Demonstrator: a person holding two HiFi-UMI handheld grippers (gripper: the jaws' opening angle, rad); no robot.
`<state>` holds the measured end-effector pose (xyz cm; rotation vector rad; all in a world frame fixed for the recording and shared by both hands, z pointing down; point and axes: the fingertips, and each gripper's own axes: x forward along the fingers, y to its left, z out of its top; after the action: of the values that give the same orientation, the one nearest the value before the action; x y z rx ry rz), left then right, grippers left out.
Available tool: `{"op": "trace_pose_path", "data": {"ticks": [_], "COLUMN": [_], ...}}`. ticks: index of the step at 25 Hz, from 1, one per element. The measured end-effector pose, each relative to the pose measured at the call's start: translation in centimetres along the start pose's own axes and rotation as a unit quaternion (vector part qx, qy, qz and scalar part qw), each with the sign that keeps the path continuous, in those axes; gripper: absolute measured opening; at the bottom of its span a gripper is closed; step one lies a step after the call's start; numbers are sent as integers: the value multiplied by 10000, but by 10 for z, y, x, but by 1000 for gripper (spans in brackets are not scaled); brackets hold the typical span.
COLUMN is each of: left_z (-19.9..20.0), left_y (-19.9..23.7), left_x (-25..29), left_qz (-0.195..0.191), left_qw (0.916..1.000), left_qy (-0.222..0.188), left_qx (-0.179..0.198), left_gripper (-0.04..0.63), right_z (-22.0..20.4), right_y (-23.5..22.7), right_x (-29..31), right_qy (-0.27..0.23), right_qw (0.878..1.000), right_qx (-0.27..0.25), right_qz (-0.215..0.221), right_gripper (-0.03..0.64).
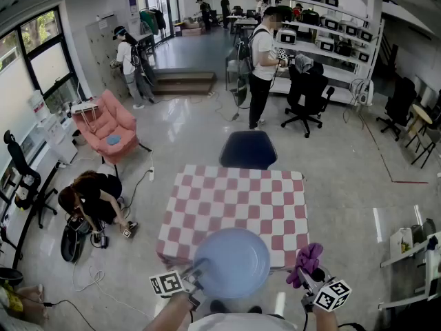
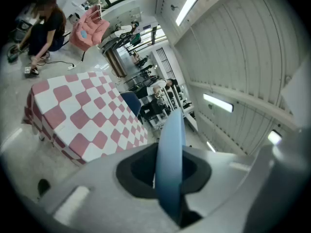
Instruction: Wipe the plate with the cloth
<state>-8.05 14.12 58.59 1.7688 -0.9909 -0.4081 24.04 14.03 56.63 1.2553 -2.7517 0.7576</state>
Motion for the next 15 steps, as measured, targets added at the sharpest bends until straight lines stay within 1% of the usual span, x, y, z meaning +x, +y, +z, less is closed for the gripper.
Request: {"op": "trace_pose_path", "data": {"ticks": [15], "left_z": [5], "left_y": [2], "left_x": [-6], "left_qz": [-56], "left_qw": [10000], "left_qy": [56], "left_qx": [4], "left_gripper": [37], "right_z": [1], "right_y": [11], "right_x": [1], "right_qy": [-25], "right_qw": [9999], "right_qx": [10], "right_qz": [-103], "right_gripper": [123]}}
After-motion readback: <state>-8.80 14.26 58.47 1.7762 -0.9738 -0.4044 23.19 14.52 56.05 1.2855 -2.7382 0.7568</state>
